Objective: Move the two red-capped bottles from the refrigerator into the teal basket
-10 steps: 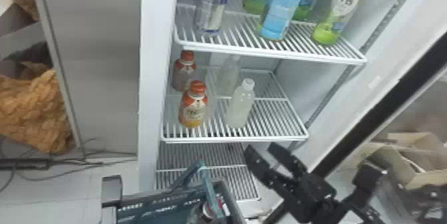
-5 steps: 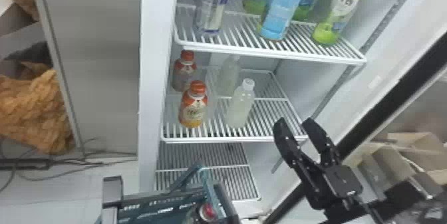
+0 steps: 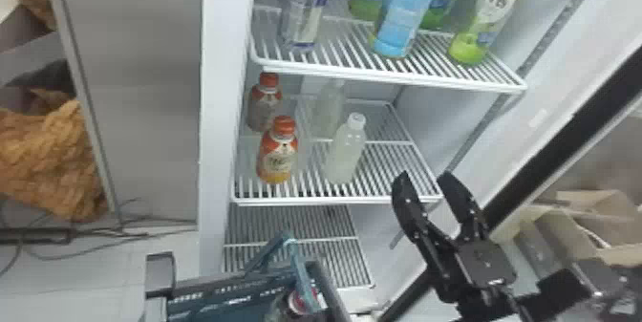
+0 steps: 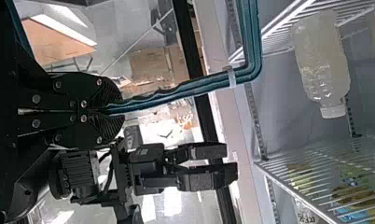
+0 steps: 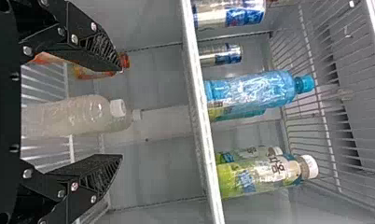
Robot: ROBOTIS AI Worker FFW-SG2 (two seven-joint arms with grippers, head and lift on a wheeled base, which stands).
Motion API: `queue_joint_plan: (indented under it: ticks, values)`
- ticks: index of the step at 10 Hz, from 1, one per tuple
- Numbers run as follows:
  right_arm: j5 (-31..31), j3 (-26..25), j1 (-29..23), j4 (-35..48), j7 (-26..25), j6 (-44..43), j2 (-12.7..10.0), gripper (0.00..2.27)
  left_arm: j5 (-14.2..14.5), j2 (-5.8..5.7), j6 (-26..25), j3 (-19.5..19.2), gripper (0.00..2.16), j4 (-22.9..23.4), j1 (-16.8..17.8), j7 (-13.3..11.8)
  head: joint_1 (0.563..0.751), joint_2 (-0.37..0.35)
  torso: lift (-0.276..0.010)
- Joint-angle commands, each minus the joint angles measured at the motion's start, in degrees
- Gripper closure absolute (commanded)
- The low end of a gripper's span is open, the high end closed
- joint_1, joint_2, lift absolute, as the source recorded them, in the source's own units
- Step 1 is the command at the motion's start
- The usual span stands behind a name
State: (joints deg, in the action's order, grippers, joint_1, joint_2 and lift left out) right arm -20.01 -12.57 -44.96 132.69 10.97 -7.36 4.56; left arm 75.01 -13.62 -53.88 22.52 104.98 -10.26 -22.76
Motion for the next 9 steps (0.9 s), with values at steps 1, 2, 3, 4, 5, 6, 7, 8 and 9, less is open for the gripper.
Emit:
queue_joint_plan:
  ticks: [1,2,3,4,5,6,7,8,9]
  values:
    - [3.10,0.00,0.53,-1.00,-0.52,-1.08,-0.08,0.39,0.05,0.00,0.03,0.10,1.13,0.00,0.00,0.00,0.695,-0.350,-0.228]
    - [3.79,0.00,0.81,-1.42,-0.52,-1.65,0.01,0.39,0.17,0.00,0.03,0.22,1.13,0.00,0.14,0.00,0.695,-0.350,-0.228]
    - [4.25,0.00,0.81,-1.42,-0.60,-1.79,0.01,0.39,0.17,0.00,0.03,0.33,1.13,0.00,0.14,0.00,0.695,-0.350,-0.228]
    - [4.36,0.12,0.95,-1.56,-0.60,-1.79,0.10,0.39,0.17,0.00,0.03,0.45,1.13,0.00,0.28,0.00,0.695,-0.350,-0.228]
    - [4.36,0.23,1.09,-1.70,-0.60,-1.79,0.28,0.39,0.28,0.00,0.03,0.45,1.13,0.00,0.28,0.00,0.695,-0.350,-0.228]
    - [4.25,0.35,1.09,-1.84,-0.60,-1.79,0.28,0.39,0.28,0.00,0.03,0.45,1.13,0.00,0.28,0.00,0.695,-0.350,-0.228]
    - [4.25,0.46,1.23,-1.84,-0.60,-1.79,0.36,0.39,0.40,0.00,0.03,0.45,1.13,0.00,0.28,0.00,0.695,-0.350,-0.228]
    - [4.25,0.58,1.23,-1.99,-0.52,-1.79,0.36,0.39,0.40,0.00,0.03,0.45,1.13,0.00,0.28,0.00,0.695,-0.350,-0.228]
    - [4.25,0.58,1.23,-1.99,-0.60,-1.79,0.45,0.39,0.40,-0.09,0.03,0.56,1.13,0.00,0.28,0.00,0.695,-0.350,-0.228]
